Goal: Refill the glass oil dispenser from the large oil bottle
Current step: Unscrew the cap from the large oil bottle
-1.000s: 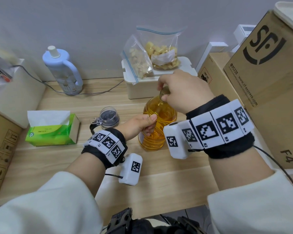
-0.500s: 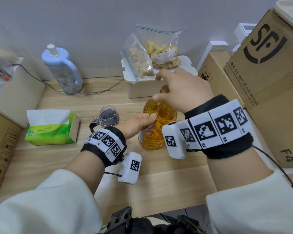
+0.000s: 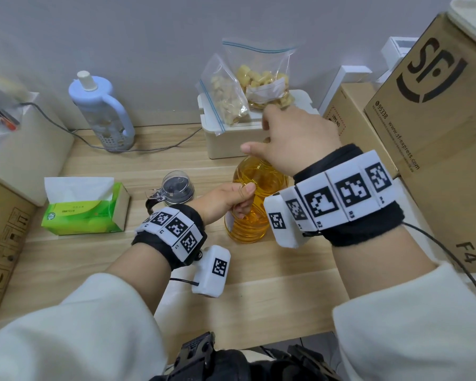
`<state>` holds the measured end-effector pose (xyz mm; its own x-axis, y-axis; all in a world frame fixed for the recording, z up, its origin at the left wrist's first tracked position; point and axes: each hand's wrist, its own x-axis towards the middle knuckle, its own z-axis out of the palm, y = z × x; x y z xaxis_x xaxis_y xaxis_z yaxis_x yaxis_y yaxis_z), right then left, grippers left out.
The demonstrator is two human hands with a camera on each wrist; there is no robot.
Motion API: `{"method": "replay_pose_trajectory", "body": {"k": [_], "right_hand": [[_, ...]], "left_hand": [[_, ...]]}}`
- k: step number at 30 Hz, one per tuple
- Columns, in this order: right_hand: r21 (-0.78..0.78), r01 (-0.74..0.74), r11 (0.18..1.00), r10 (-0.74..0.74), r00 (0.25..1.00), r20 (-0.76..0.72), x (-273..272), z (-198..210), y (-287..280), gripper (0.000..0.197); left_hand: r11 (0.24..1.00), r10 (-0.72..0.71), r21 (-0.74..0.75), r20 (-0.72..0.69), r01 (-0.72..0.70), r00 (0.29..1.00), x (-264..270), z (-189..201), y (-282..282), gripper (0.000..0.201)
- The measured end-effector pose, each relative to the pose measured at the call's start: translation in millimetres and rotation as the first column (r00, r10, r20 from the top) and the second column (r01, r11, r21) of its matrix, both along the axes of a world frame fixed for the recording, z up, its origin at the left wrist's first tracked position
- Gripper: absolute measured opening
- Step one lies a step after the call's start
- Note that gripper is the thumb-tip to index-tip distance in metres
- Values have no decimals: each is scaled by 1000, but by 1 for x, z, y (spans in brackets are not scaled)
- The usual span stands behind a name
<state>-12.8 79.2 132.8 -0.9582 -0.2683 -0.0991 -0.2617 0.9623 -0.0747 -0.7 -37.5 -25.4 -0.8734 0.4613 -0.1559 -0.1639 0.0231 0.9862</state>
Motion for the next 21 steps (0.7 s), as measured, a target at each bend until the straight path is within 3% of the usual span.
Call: {"method": "replay_pose_trajectory", "body": {"k": [2,6,9,12,17,21], "right_hand": [[67,19,998,-17,1000,-26,0,-1,-1,41],[41,-88,995,87,996,33,-3,1,2,15],[-53,-83,995,86,994,62,-4,2,4,24],[-3,3,1000,-3,999,42,-4,-1,2,45],[28,-89,996,89,996,24,-6,-1,2,18],[-2,-83,997,83,996,36,-6,0,2,34]], "left_hand": [[1000,-1,-9,-2,1,1000,-1,0,0,65],[1000,-18,-15,-12,17,1000,-1,0,0,71],[1000,-22,-6,-13,22,1000,-1,0,0,72],[1000,-22,-9,-11,22,1000,0,1,0,71],[1000,-19,-14,-15,19,1000,-1,-1,0,71],[1000,-17,-9,-14,17,1000,-1,-2,0,70]]}}
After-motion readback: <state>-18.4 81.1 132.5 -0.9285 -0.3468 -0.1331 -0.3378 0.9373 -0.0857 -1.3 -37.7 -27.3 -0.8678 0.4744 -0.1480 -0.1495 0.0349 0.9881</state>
